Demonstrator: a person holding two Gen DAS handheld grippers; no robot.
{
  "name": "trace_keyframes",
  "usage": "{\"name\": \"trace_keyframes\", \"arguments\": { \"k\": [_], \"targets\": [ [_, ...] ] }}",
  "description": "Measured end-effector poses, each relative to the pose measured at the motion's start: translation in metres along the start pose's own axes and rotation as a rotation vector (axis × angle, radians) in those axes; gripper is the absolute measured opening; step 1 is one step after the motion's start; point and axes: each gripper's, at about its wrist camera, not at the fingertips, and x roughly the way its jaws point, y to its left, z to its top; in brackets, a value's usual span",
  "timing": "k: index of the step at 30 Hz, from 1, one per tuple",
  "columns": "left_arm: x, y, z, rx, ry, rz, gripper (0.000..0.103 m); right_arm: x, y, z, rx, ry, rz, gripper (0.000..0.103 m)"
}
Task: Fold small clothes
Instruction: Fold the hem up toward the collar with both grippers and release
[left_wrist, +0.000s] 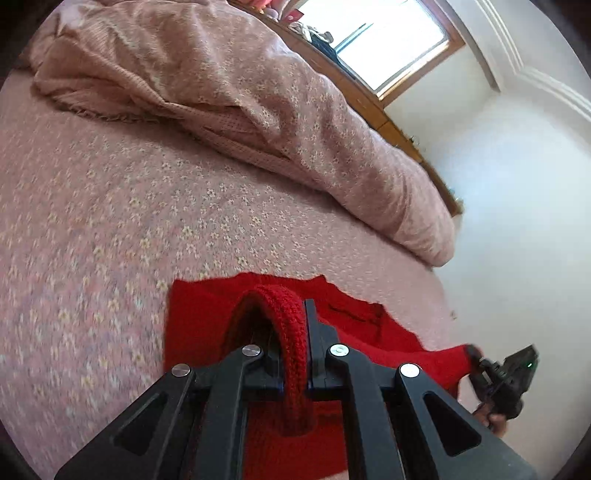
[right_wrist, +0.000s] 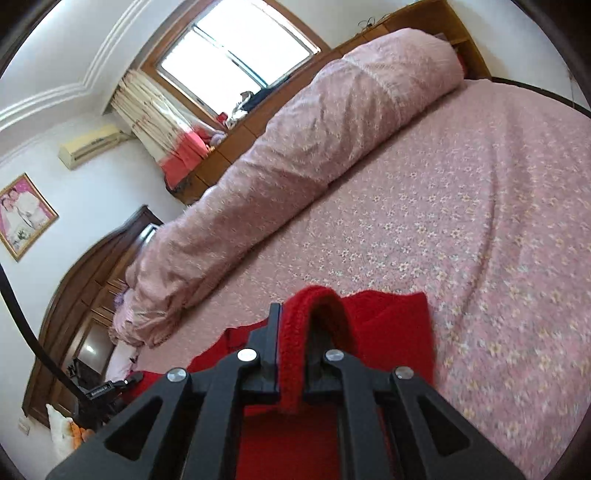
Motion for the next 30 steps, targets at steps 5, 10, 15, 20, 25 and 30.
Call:
{"name": "trace_keyframes", "arguments": {
  "k": [5,10,15,20,25,30],
  "targets": [
    [0.021,0.004,0.008,0.003,0.029,0.043,0.001,0.025,0.0,0.01,-0.018,0.001,-0.027,0.007],
    [0.029,0.026,0.011,-0.106,0.123,0.033,0.008,0.043,-0.02,0.009,0.058,0.047,-0.083,0.011],
    [0.001,0.035,0.016,-0.131,0.042,0.066,0.036,0.027,-0.039,0.011,0.12,-0.004,-0.134,0.043],
    [-0.008,0.04,0.012,-0.14,0.052,0.088,0.038,0.006,-0.049,0.014,0.114,-0.041,-0.143,0.049],
    [0.002,0.022,-0.007,-0.017,0.131,0.125,0.038,0.01,-0.043,0.007,0.022,0.052,-0.177,0.049],
    [0.008,0.016,-0.027,0.049,0.188,0.184,0.038,0.015,-0.031,-0.01,-0.105,0.14,-0.217,0.049]
  ]
}}
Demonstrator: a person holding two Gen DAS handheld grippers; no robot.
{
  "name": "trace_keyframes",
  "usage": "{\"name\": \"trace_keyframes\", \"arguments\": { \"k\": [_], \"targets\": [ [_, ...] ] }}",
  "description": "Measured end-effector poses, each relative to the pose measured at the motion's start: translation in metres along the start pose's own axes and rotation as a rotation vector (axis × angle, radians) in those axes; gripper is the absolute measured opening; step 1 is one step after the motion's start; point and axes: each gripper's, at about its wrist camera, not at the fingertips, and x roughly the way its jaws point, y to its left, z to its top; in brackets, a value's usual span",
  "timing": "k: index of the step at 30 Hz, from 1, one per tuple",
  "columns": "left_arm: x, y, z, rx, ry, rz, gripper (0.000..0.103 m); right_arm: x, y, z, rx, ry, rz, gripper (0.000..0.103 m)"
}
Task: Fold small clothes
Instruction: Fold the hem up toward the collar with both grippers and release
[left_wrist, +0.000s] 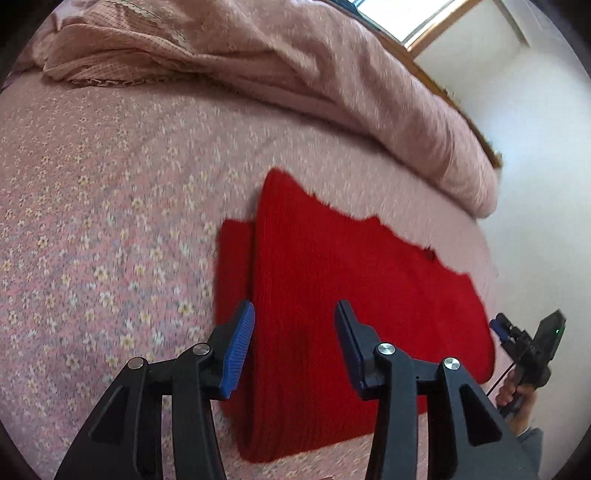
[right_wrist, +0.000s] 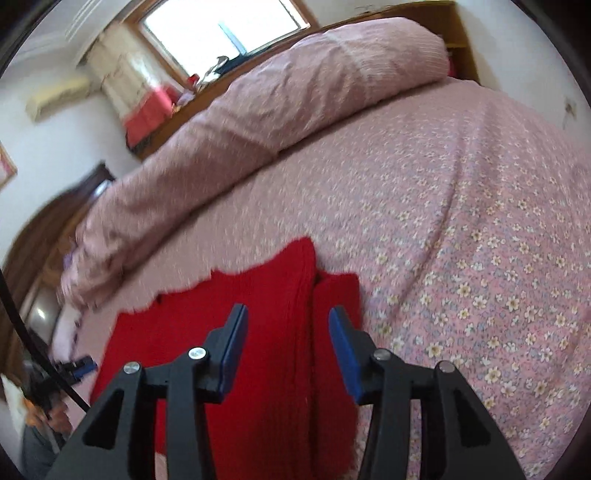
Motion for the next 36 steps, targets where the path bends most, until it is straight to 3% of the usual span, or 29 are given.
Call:
{"name": "trace_keyframes", "arguments": {
  "k": [9,11,14,19,23,25,27,36],
  "targets": [
    [-0.003,0.006,-0.027,0.02,0.049,0.078,0.038,-0.007,-0.004,-0.025,-0.044,0.084,0.011,0.049],
    [-0.004,0.01,-0.032,0.007,0.055,0.073,0.038,-0.008,-0.012,-0.03,-0.026,0.098,0.019,0.049],
    [-0.002,0.012,-0.036,-0.027,0.083,0.028,0.038,-0.011,-0.021,-0.035,0.024,0.118,0.09,0.039],
    [-0.007,0.007,-0.038,-0.018,0.049,0.027,0.038,-0.026,-0.019,-0.037,0.019,0.088,0.147,0.037],
    [-0.009,0.01,-0.04,-0.031,0.043,0.018,0.038,-0.017,-0.009,-0.042,-0.029,0.133,0.113,0.037],
    [-0.011,0.008,-0.041,-0.024,0.029,0.026,0.028,-0.011,-0.007,-0.043,-0.034,0.14,0.108,0.021],
    [-0.015,0.007,-0.043,-0.009,0.016,0.041,0.018,-0.011,-0.003,-0.043,-0.04,0.137,0.108,0.014],
    [-0.034,0.004,-0.05,0.052,-0.023,0.047,0.006,-0.021,0.011,-0.043,-0.129,0.106,0.056,0.009]
  ]
}}
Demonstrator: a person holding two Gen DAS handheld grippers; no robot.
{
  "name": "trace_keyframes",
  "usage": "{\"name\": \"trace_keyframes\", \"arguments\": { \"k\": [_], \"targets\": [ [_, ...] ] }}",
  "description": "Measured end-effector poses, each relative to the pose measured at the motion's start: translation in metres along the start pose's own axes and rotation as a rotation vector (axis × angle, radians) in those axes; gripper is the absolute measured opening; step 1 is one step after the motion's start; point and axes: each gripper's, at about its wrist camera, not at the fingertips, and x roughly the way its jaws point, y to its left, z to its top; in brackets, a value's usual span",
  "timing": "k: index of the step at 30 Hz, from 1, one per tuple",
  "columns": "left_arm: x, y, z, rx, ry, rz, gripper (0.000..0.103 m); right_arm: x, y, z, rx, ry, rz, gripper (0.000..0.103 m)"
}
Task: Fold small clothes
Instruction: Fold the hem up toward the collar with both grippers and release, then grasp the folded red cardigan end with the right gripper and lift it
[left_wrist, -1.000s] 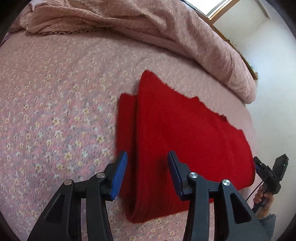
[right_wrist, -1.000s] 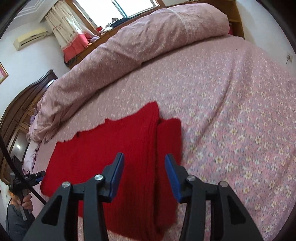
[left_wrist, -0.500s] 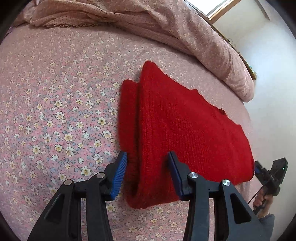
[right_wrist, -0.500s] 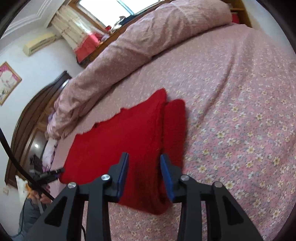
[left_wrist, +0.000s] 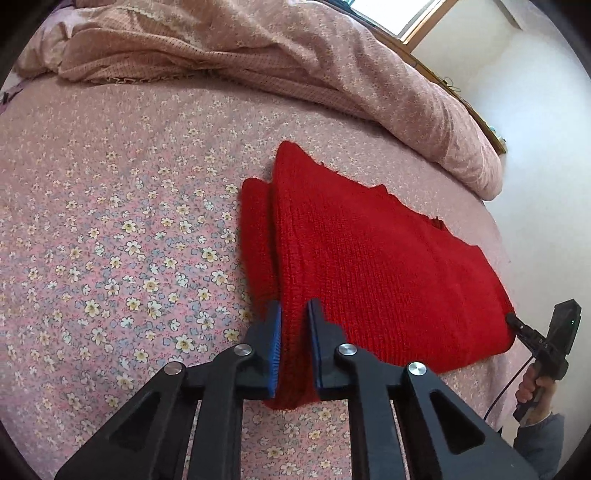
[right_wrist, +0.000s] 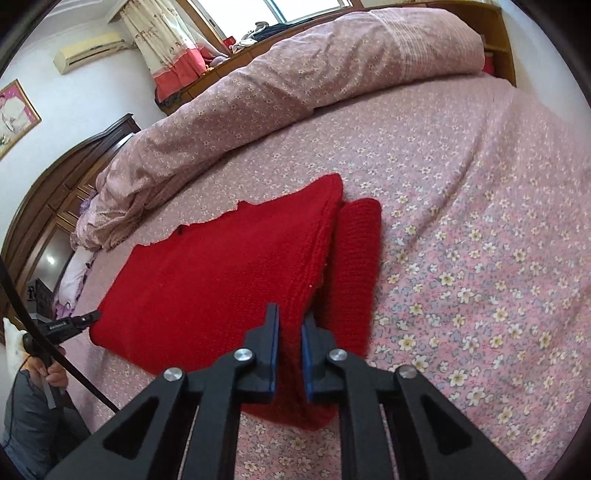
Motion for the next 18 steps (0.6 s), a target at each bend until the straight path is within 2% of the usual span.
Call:
{"name": "trace_keyframes", "arguments": {
  "k": [3,8,12,18],
  "targets": [
    [-0.007,0.0,-0.004,0.021,-0.004,-0.007,0.003,-0.007,0.006,-0.003,-0.023,-0.005,-0.003,0.009],
    [-0.013,0.0,-0.015,0.061,0.003,-0.008,0.003,-0.014,0.01,-0.013,-0.084,0.009,-0.036,0.009],
    [-0.011,-0.005,-0.018,0.08,0.002,-0.002,0.003,-0.004,0.002,-0.015,-0.066,0.023,-0.066,0.009],
    [-0.017,-0.011,-0.027,0.125,-0.009,0.014,0.003,-0.002,-0.003,-0.011,-0.034,0.01,-0.063,0.01]
  ]
}}
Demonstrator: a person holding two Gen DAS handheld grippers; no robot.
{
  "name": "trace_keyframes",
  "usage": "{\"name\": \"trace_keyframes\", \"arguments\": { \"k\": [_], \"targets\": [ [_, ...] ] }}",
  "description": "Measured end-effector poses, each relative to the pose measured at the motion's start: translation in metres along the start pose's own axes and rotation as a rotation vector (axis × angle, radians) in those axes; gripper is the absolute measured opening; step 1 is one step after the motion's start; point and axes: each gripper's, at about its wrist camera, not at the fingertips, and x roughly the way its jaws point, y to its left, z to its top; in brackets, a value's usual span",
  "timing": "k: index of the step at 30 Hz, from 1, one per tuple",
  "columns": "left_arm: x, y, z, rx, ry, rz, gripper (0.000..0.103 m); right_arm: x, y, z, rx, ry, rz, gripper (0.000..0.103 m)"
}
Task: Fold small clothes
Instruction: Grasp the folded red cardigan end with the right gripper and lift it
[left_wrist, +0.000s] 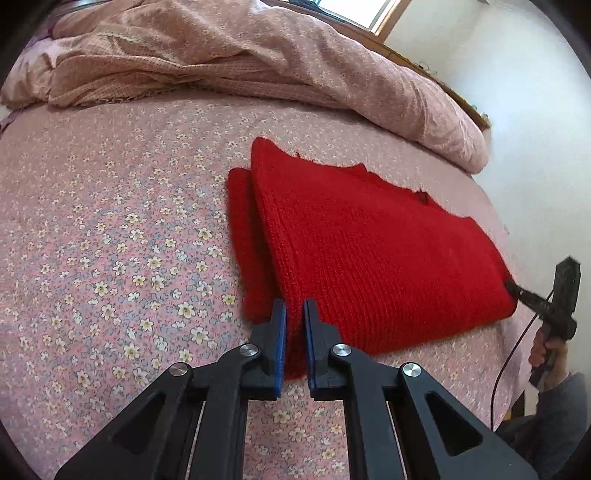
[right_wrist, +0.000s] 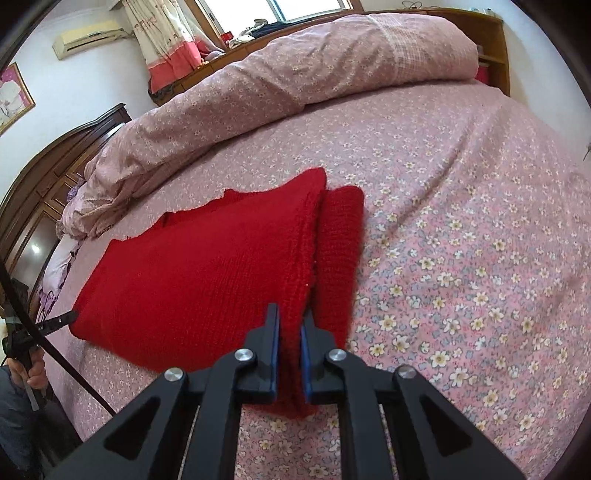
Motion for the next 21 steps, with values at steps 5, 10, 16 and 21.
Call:
{"name": "trace_keyframes", "arguments": {
  "k": [5,10,16,21],
  "targets": [
    [0.002,0.0,-0.002,0.001,0.017,0.01,0.003,0.002,-0.002,-0.003,0.003,0.015,-0.009,0.013],
    [-0.008,-0.001,0.005,-0.05,0.02,-0.005,0.004,-0.008,-0.016,-0.003,0.095,-0.015,0.009,0.055],
    [-0.036,-0.019,0.018,-0.047,-0.105,-0.022,0.005,-0.008,-0.048,-0.01,0.261,-0.004,0.157,0.074],
    [-0.03,-0.043,0.029,-0.017,-0.145,-0.07,0.013,0.019,-0.067,-0.017,0.371,0.087,0.284,0.075]
  ]
}}
